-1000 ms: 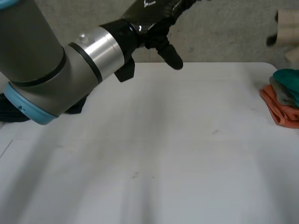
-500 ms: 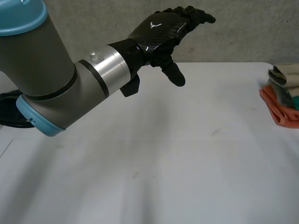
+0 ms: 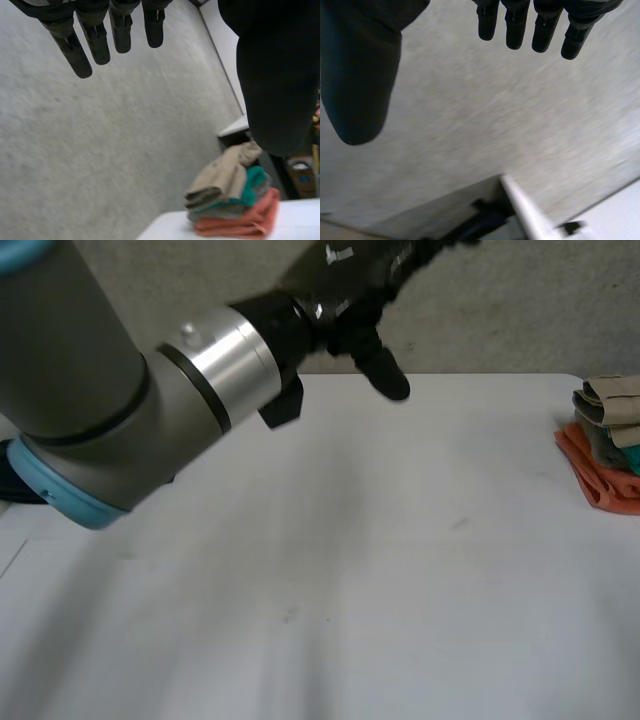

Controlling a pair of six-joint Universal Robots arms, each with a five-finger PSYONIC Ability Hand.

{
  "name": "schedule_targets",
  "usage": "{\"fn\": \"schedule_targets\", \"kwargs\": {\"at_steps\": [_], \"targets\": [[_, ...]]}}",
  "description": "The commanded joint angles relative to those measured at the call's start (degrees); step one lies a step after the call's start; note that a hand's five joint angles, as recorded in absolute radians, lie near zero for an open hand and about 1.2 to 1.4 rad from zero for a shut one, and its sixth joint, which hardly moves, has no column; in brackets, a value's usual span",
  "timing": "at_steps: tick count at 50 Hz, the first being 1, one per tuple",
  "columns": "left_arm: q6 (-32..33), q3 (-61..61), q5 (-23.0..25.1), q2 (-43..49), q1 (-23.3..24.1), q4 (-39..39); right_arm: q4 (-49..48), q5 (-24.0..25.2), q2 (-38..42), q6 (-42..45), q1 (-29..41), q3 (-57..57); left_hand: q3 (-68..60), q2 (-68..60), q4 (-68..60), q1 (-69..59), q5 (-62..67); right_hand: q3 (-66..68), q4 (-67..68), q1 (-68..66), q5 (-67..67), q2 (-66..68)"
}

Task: Fold the laundry.

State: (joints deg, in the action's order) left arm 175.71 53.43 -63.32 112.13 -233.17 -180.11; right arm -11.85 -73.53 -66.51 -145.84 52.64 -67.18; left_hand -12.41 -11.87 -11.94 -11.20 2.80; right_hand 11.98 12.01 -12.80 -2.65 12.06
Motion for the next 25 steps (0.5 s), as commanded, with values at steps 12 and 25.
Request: {"fn": "schedule_targets", "kwargs": {"at_steps": [12, 25], "targets": [[14.1, -5.9, -19.6, -4.5, -22.8, 9.7, -23.8, 6.1, -21.9, -5.2, 37.4, -30.8, 1.2, 0.6, 0.7, 0.0, -1.6, -2.0, -2.0, 2.8, 2.7, -2.1], [45.0, -1.1, -24.1, 20.6, -34.5, -5.8, -18.4, 0.2, -10.2, 7.2, 51.5, -40.5, 2.2, 1.6, 1.7, 1.0, -2.6, -2.0, -2.0, 2.8, 2.7, -2.1]]}}
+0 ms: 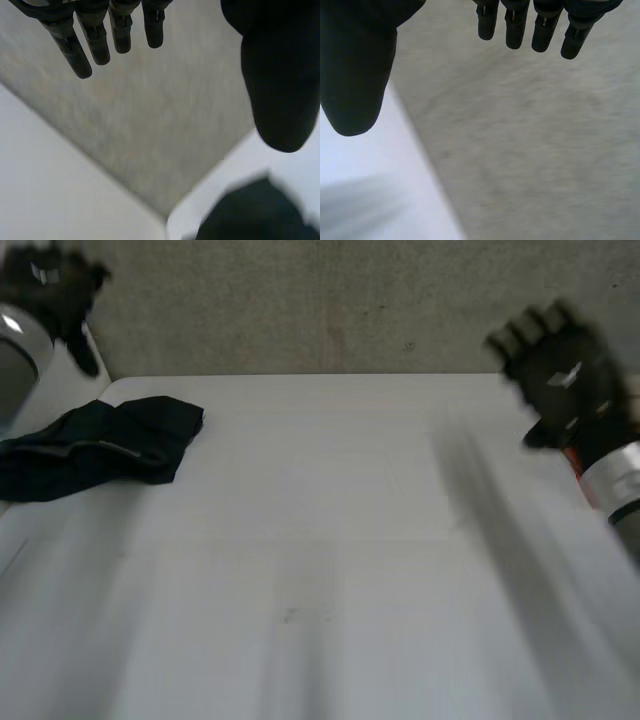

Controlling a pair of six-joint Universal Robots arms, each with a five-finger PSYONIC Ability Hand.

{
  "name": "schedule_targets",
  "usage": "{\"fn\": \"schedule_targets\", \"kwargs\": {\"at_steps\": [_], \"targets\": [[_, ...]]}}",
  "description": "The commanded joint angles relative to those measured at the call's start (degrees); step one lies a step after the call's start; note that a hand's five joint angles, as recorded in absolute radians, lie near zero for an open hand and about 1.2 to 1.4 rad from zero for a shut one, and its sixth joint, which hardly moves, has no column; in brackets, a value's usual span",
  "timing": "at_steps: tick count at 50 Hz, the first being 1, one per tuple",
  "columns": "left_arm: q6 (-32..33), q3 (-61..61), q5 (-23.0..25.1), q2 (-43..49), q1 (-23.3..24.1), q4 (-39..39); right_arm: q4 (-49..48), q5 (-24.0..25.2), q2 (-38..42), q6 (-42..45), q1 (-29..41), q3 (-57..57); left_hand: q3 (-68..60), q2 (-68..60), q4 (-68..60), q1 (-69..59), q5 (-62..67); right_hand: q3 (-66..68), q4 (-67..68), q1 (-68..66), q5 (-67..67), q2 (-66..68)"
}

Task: Fold the laundry.

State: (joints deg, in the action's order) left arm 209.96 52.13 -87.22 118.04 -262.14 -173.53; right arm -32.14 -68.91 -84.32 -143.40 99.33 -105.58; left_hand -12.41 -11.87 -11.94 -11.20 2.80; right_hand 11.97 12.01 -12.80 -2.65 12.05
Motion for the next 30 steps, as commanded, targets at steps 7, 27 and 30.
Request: {"fn": "schedule_targets", "kwargs": {"at_steps": [7, 27, 30], "targets": [[11.6, -7.5, 6.8, 31.1, -8.8, -24.0, 1.2, -6.0, 10.6, 4.6, 4.9, -4.5, 2.4, 1.8, 1.9, 1.2, -2.8, -2.0, -2.0, 2.8, 2.7, -2.1], [0.4, -11.5, 11.8, 29.9, -7.3, -25.9, 1.0, -6.2, 10.8, 4.7, 4.5, -5.7, -67.6, -68.1, -68.1, -68.8, 67.2, -2.0, -2.0, 2.8, 2.7, -2.1], [-7.4, -4.5, 12.0, 19.0, -6.2, -26.5, 1.0, -6.2, 10.8, 4.6, 4.5, -5.7, -67.6, -68.1, -68.1, -68.8, 67.2, -2.0, -2.0, 2.8, 2.7, -2.1]]}}
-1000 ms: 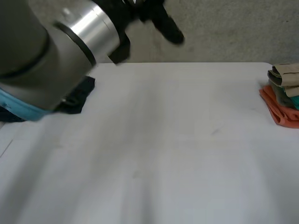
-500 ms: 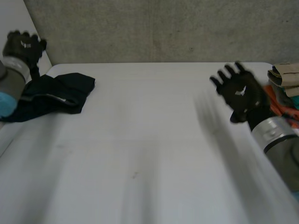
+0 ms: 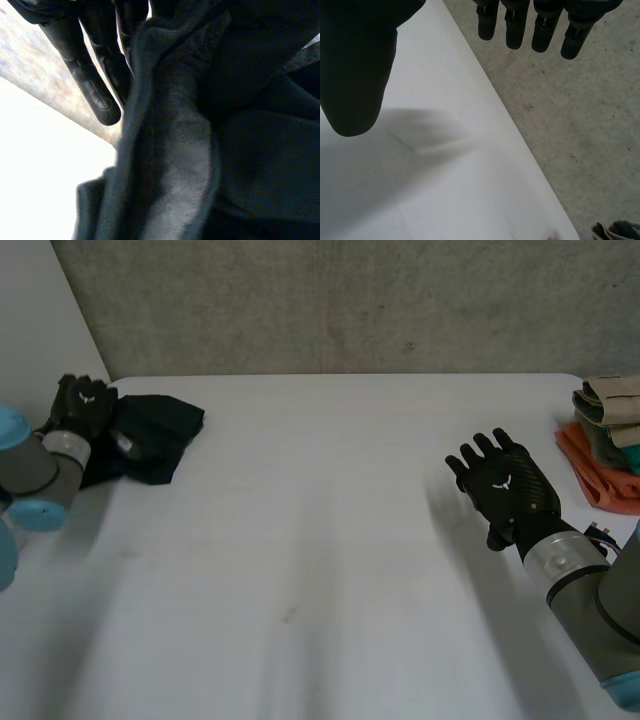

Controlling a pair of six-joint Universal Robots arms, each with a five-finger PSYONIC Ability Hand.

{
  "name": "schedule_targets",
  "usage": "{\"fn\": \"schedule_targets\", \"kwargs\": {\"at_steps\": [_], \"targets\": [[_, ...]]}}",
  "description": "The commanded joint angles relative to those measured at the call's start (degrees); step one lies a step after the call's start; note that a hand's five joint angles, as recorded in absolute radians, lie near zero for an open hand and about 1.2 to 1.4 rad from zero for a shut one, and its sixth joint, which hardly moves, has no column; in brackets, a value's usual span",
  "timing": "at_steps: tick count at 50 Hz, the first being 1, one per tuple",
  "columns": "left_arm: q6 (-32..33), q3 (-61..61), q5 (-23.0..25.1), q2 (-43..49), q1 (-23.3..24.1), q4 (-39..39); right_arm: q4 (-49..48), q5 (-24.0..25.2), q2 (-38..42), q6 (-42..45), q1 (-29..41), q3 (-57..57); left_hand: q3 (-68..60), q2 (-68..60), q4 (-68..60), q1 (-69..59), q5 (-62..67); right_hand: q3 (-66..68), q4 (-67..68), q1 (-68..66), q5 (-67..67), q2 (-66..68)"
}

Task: Fold the laundry.

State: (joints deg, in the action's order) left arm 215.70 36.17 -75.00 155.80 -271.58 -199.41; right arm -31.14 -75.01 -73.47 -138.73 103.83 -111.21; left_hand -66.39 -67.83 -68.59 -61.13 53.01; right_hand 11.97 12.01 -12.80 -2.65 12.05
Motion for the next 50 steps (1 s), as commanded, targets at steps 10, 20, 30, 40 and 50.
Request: {"fn": "schedule_targets", "kwargs": {"at_steps": [10, 20, 30, 40, 50], "targets": [[-35.3, 24.3, 0.2, -46.1, 15.2, 0.5, -0.1, -0.4, -0.4, -0.2, 0.0, -0.1, -13.6, -12.2, -11.4, -18.9, 17.0, -2.0, -2.0, 2.8, 2.7, -2.1], [-32.5, 33.2, -2.6, -39.6, 37.2, 8.6, 0.0, -5.9, -2.5, -0.4, -1.3, 0.1, -13.6, -12.2, -11.4, -18.9, 17.0, -2.0, -2.0, 2.8, 2.7, -2.1], [-26.2, 27.4, -19.4, -23.4, 48.5, 16.5, 1.1, -10.5, -3.3, -8.4, -3.0, 1.2, 51.1, 52.5, 53.3, 45.9, -47.7, -2.0, -2.0, 2.8, 2.7, -2.1], [-25.8, 34.6, -19.1, -42.7, 44.1, 16.6, 15.7, -12.2, -9.2, -16.0, -2.2, 4.6, 52.6, 54.1, 54.8, 47.4, -49.3, -2.0, -2.0, 2.8, 2.7, -2.1], [-25.6, 40.6, -4.8, -46.4, 28.7, 16.3, 35.3, -12.1, -11.6, -25.3, 5.4, 8.5, 51.8, 53.2, 54.0, 46.5, -48.4, -2.0, -2.0, 2.8, 2.7, -2.1]]}}
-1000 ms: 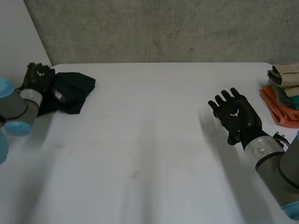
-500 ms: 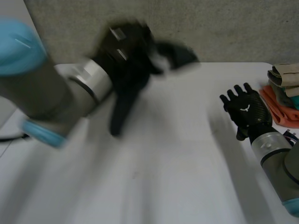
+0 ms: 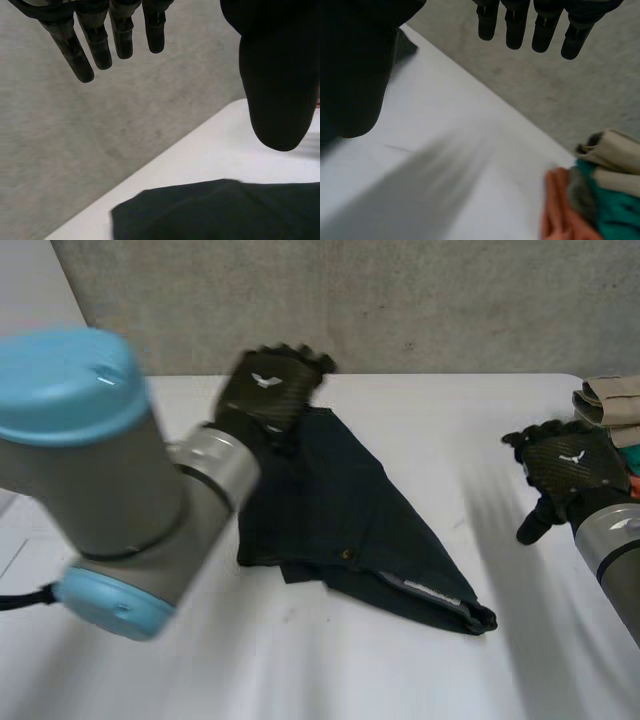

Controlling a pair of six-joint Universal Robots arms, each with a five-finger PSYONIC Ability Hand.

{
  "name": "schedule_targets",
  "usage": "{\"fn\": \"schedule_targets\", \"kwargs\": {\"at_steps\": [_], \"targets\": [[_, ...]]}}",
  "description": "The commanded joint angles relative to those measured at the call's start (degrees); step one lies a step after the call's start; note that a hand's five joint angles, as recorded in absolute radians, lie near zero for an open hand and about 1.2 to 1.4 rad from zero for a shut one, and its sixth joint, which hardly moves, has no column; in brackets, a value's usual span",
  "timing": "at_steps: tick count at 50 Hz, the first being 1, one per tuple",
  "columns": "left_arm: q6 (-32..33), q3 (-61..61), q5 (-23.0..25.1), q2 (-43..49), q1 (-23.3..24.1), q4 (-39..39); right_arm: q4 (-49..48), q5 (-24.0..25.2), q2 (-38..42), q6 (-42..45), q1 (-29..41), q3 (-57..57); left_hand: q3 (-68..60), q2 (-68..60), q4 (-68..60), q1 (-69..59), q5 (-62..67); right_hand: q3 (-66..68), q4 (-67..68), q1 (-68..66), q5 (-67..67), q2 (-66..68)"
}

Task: Fold the laundry.

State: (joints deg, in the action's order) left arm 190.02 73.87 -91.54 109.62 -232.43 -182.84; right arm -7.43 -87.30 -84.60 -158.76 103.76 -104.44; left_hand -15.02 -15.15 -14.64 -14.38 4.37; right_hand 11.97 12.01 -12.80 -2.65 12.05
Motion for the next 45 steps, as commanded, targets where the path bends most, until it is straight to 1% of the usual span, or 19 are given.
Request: {"fn": "schedule_targets", "kwargs": {"at_steps": [1, 3, 4, 7, 8, 12, 14, 18, 19, 21, 22, 23, 26, 31, 33, 36, 38, 42, 45], "targets": [[0.3, 2.7, 15.4, 2.3, -12.2, -0.7, 11.6, 0.2, -0.2, -5.6, 6.0, 1.4, 0.3, 0.4, -0.1, -0.4, 0.4, -2.0, -2.0, 2.8, 2.7, -2.1], [1.0, 1.7, 18.6, 5.8, -13.7, -1.3, 10.1, 0.0, 1.0, -6.6, 7.9, 0.6, 0.4, 0.6, 0.1, -0.2, 0.2, -2.0, -2.0, 2.8, 2.7, -2.1], [2.8, -0.9, 20.9, 9.8, -14.5, -1.8, 9.3, -0.1, 2.1, -6.7, 8.8, 0.3, 0.3, 0.4, -0.1, -0.4, 0.4, -2.0, -2.0, 2.8, 2.7, -2.1], [7.3, -5.5, 23.8, 15.5, -15.1, -1.8, 5.1, -0.5, 7.1, -6.3, 12.4, -0.5, 0.3, 0.4, -0.1, -0.4, 0.4, -2.0, -2.0, 2.8, 2.7, -2.1], [10.7, -8.8, 25.2, 19.0, -15.3, -1.6, 3.9, -0.8, 8.1, -6.2, 13.2, -0.6, 0.4, 0.6, 0.1, -0.2, 0.2, -2.0, -2.0, 2.8, 2.7, -2.1], [18.9, -15.7, 26.1, 27.0, -15.9, -1.2, -1.3, -2.7, 12.3, -5.9, 15.1, -0.9, 1.1, 1.2, 0.7, 0.5, -0.5, -2.0, -2.0, 2.8, 2.7, -2.1], [21.1, -17.9, 26.2, 29.9, -16.2, -0.5, -3.0, -3.7, 13.4, -5.7, 15.4, -0.9, 1.3, 1.4, 0.9, 0.6, -0.6, -1.6, -1.6, 2.4, 2.2, -1.7], [24.3, -21.3, 26.2, 34.9, -15.6, 2.7, -7.2, -5.2, 16.0, -3.2, 15.6, -0.9, -1.7, -1.6, -2.1, -2.4, 2.4, 22.9, 22.9, -22.1, -22.3, 22.9], [24.6, -21.5, 26.2, 35.5, -15.4, 3.4, -8.5, -5.9, 16.9, -1.6, 15.6, -0.8, -4.7, -4.6, -5.1, -5.4, 5.4, 38.0, 38.0, -37.2, -37.3, 37.9], [25.1, -21.5, 26.2, 35.9, -14.9, 4.9, -9.4, -6.3, 17.3, 0.4, 15.4, -0.6, -34.9, -34.8, -35.3, -35.6, 35.6, 65.9, 65.9, -65.1, -65.2, 65.8], [25.2, -21.5, 25.7, 35.9, -14.6, 5.1, -9.9, -6.5, 17.3, 1.4, 15.0, -0.6, -54.0, -53.9, -54.4, -54.7, 54.7, 68.0, 68.0, -67.2, -67.3, 67.9], [25.1, -21.6, 25.4, 35.9, -14.2, 5.2, -10.4, -7.0, 17.2, 3.3, 14.8, -0.3, -64.9, -64.7, -65.2, -65.5, 65.5, 68.0, 68.0, -67.2, -67.3, 67.9], [24.2, -21.5, 23.5, 34.9, -12.3, 4.9, -12.0, -7.3, 16.9, 7.0, 14.5, 0.8, -65.0, -64.9, -65.4, -65.6, 65.6, 68.0, 68.0, -67.2, -67.3, 67.9], [19.4, -16.4, 15.7, 23.7, -9.3, 5.6, -15.9, -6.7, 16.7, 11.4, 9.5, 6.1, -65.0, -64.9, -65.4, -65.6, 65.6, 68.0, 68.0, -67.2, -67.3, 67.9], [17.2, -13.8, 14.7, 20.5, -8.0, 5.6, -17.5, -6.0, 16.7, 12.0, 8.0, 8.2, -65.0, -64.9, -65.4, -65.6, 65.6, 68.0, 68.0, -67.2, -67.3, 67.9], [12.6, -8.3, 14.3, 14.7, -4.1, 5.7, -21.2, -2.6, 17.8, 13.0, 7.1, 14.0, -65.0, -64.9, -65.4, -65.6, 65.6, 68.0, 68.0, -67.2, -67.3, 67.9], [10.6, -5.9, 14.1, 12.5, -2.2, 5.7, -25.0, 1.6, 20.8, 13.0, 7.1, 18.2, -65.0, -64.9, -65.4, -65.6, 65.6, 68.0, 68.0, -67.2, -67.3, 67.9], [2.4, 1.1, 14.1, 7.4, 3.3, 5.7, -32.5, 9.6, 29.4, 12.2, 6.2, 26.1, -65.0, -64.9, -65.4, -65.6, 65.6, 68.0, 68.0, -67.2, -67.3, 67.9], [-1.2, 3.4, 14.1, 6.1, 5.6, 5.3, -36.8, 14.3, 34.7, 12.2, 4.1, 31.0, -65.0, -64.9, -65.4, -65.6, 65.6, 68.0, 68.0, -67.2, -67.3, 67.9]]}}
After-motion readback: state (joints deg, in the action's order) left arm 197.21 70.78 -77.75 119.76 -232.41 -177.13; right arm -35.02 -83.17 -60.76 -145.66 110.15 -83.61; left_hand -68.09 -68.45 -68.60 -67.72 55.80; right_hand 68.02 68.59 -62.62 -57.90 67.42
